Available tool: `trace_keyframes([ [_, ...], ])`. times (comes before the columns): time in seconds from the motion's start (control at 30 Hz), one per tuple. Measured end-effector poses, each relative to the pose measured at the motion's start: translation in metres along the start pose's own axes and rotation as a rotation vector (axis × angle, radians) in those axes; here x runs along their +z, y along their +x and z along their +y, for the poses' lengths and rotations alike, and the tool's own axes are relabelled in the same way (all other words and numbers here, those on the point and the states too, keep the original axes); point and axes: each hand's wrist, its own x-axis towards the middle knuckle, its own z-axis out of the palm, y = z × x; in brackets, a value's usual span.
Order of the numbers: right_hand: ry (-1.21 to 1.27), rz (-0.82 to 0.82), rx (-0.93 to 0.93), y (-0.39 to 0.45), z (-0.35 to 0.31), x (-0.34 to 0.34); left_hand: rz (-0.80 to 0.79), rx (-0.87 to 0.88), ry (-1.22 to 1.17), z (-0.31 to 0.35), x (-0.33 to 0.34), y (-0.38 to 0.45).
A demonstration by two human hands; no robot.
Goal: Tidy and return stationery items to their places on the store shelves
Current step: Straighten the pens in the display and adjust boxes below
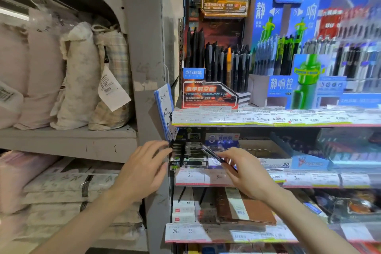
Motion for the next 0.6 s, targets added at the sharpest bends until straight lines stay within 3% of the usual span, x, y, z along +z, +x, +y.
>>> trace_keyframes([
  [0.3,0.263,0.138,-0.090,-0.005,0.006,-0.075,0.244,0.048,-0.045,0.040,-0.045,0.068],
  [0.6,0.389,0.310,-0.067,0.038,0.007,-0.132,0.021,-0.055,-0.103,0.051,-0.041,0.126],
])
